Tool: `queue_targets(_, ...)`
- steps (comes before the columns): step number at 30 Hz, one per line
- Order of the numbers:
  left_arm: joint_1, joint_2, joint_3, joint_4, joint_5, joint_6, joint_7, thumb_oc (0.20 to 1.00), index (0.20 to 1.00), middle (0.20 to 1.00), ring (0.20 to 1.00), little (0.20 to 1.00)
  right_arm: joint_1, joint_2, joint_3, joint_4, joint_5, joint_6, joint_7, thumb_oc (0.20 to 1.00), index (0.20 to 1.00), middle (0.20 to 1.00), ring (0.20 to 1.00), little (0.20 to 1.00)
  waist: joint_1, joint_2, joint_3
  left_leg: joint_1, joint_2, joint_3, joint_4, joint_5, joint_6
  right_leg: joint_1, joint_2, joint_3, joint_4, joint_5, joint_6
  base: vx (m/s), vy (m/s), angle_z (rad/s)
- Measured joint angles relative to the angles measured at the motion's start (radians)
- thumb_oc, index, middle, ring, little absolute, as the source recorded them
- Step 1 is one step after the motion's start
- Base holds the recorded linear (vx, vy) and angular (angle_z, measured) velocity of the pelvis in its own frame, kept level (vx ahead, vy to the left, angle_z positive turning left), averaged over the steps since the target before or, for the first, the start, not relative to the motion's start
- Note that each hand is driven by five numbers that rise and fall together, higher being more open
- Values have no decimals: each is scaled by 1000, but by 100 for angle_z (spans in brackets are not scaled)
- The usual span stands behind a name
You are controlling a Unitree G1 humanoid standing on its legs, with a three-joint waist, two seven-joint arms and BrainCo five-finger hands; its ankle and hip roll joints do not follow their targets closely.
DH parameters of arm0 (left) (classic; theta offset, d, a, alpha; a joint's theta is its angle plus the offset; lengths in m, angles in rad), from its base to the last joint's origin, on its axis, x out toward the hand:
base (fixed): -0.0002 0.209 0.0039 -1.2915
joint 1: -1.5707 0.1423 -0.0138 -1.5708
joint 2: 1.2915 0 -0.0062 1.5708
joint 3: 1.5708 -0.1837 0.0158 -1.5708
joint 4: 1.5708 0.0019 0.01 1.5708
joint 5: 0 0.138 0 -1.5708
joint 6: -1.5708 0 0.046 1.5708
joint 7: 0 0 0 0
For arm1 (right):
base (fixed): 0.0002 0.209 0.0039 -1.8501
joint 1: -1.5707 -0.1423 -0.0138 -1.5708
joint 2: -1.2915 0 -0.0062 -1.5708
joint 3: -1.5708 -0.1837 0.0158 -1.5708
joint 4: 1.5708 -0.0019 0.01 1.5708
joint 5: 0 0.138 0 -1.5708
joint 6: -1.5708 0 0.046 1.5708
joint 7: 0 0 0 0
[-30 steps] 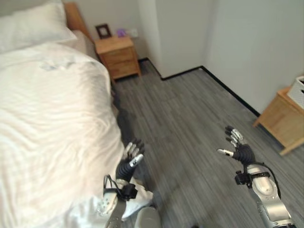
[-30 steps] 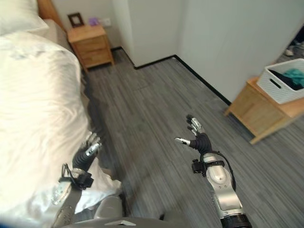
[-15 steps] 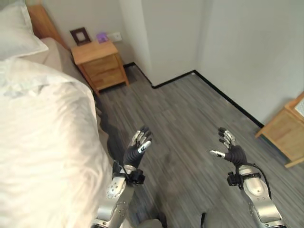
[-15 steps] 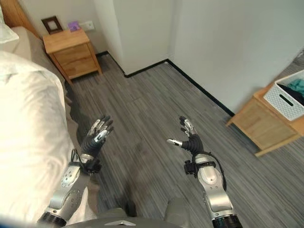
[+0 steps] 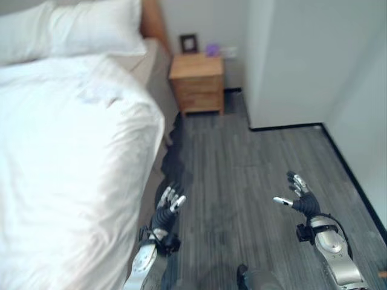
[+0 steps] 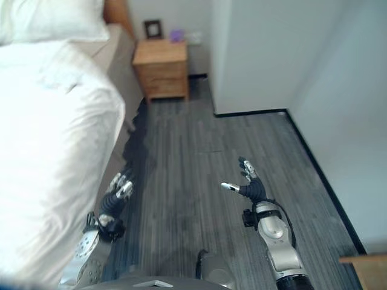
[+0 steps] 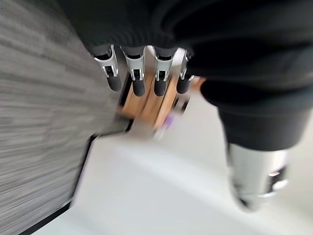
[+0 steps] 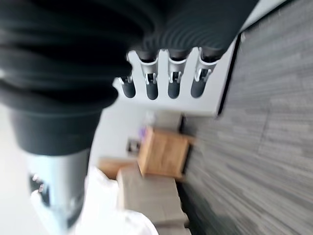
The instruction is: Making the bed.
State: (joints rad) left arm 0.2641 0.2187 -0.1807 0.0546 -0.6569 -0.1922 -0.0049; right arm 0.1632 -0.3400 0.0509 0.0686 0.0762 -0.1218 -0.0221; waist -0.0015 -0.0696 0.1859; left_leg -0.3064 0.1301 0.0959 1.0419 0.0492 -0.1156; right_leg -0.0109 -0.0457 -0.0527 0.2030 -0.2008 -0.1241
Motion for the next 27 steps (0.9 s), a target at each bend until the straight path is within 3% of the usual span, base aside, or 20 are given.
queue_targets(1,1,0,3,0,0,0,-2,1000,1000,1000,1000,1000,1,5,6,-5,0,1,-6,1000,1000,1000,1000,1000,0,-9,6,-34,-5,36,-15,-3,9,46,-5,1,-24,-8,-12,490,-88,-6)
queue_targets(2,-28,-2,7,-1,0,1,-4,1000,1000,1000,1000,1000,18,3,2,-10,0,10,-13,1000,1000,1000,1000,1000,-1,-23,19,-88,30,200,-216,-20,60,117,4,-1,-116,-30,-20,565,114,-9)
queue_targets(3,-18,-1,15,0,-1,4,-4,1000,1000,1000,1000,1000,1,-7,7,-10,0,14,-13,1000,1000,1000,1000,1000,11,7,41,-118,9,246,-564,-6,80,227,36,-1,-195,-15,20,957,249,-10)
queue_targets(4,8,-1,24,-4,-1,7,-4,1000,1000,1000,1000,1000,-2,-21,27,-16,0,14,-15,1000,1000,1000,1000,1000,8,32,32,-121,-21,245,-713,-7,79,287,51,0,-242,-29,90,936,230,-55)
queue_targets(5,53,-24,37,16,-5,-2,-8,1000,1000,1000,1000,1000,-22,-95,72,-5,0,8,-20,1000,1000,1000,1000,1000,37,85,12,-128,-40,198,-1112,-10,77,332,69,1,-301,-101,185,1018,174,-77)
queue_targets(6,81,-17,43,70,-7,13,0,1000,1000,1000,1000,1000,-34,-106,89,48,-1,17,-17,1000,1000,1000,1000,1000,68,53,37,-149,-71,196,-1144,-74,113,410,11,-11,-302,-115,167,894,87,-118)
queue_targets(7,123,-25,59,80,-7,34,6,1000,1000,1000,1000,1000,-20,-104,104,57,-3,26,-16,1000,1000,1000,1000,1000,81,25,31,-108,-111,205,-1113,-82,114,490,-31,-7,-261,-149,207,875,125,-56)
queue_targets(8,126,-21,36,43,-5,41,6,1000,1000,1000,1000,1000,21,-97,70,36,-18,24,-16,1000,1000,1000,1000,1000,53,46,18,-107,-111,255,-945,-74,146,504,-24,-21,-156,-176,256,496,84,5)
queue_targets(9,112,-15,10,18,-3,41,0,1000,1000,1000,1000,1000,50,-81,53,35,-34,30,-21,1000,1000,1000,1000,1000,32,57,1,-75,-121,223,-908,22,250,479,-20,-7,14,-186,271,194,70,42)
queue_targets(10,84,1,-4,16,2,41,-1,1000,1000,1000,1000,1000,66,-57,63,29,-40,35,-17,1000,1000,1000,1000,1000,33,38,-26,-41,-121,257,-914,71,273,403,-45,9,211,-156,264,189,49,-18)
queue_targets(11,42,18,-9,-2,3,40,1,1000,1000,1000,1000,1000,72,-44,80,-1,-53,33,-11,1000,1000,1000,1000,1000,43,9,-29,21,-136,277,-986,119,286,305,-70,32,360,-156,262,299,82,-55)
queue_targets(14,-93,88,-21,-9,13,40,1,1000,1000,1000,1000,1000,42,-19,80,-99,-76,26,-13,1000,1000,1000,1000,1000,2,-1,-21,196,-156,258,-1096,71,260,67,-67,43,602,-96,341,354,82,-24)
queue_targets(16,-130,92,-8,-3,35,30,5,1000,1000,1000,1000,1000,34,2,73,-114,-77,9,-15,1000,1000,1000,1000,1000,-38,14,-15,318,-169,233,-1113,5,245,-49,-76,41,729,-78,320,365,-23,34)
queue_targets(18,-127,90,-6,-10,43,23,9,1000,1000,1000,1000,1000,30,0,77,-111,-77,7,-15,1000,1000,1000,1000,1000,-51,44,-15,390,-168,220,-1134,-27,221,-183,-150,-47,635,-76,290,391,-121,23)
queue_targets(20,-115,90,12,-15,43,22,11,1000,1000,1000,1000,1000,27,-3,94,-99,-77,8,-13,1000,1000,1000,1000,1000,-58,46,-16,425,-175,209,-1134,-72,189,-301,-184,-76,344,-21,251,433,-211,37)
queue_targets(22,-86,89,30,5,43,23,13,1000,1000,1000,1000,1000,28,-4,109,-68,-77,12,-12,1000,1000,1000,1000,1000,-78,48,-13,469,-168,166,-1134,-94,155,-312,-151,-21,96,67,253,402,-213,68)
queue_targets(24,-75,89,44,24,44,22,18,1000,1000,1000,1000,1000,31,-3,102,-42,-76,13,-13,1000,1000,1000,1000,1000,-95,51,-16,506,-143,81,-1132,-161,130,-292,-80,172,-154,192,270,309,-193,106)
queue_targets(25,-76,92,50,37,44,22,20,1000,1000,1000,1000,1000,32,0,98,-30,-76,15,-13,1000,1000,1000,1000,1000,-112,34,-18,525,-139,49,-1133,-175,111,-275,-78,218,-225,235,265,284,-182,141)
queue_targets(26,-69,95,51,40,46,23,20,1000,1000,1000,1000,1000,33,-1,90,-23,-76,18,-13,1000,1000,1000,1000,1000,-110,21,-16,565,-129,12,-1135,-205,90,-258,-76,213,-202,287,262,242,-200,170)
queue_targets(27,-59,55,27,20,51,27,19,1000,1000,1000,1000,1000,12,-20,45,-10,-76,29,-12,1000,1000,1000,1000,1000,-96,97,-20,616,-29,18,-1060,-175,84,-195,-1,127,-112,329,212,267,-518,119)
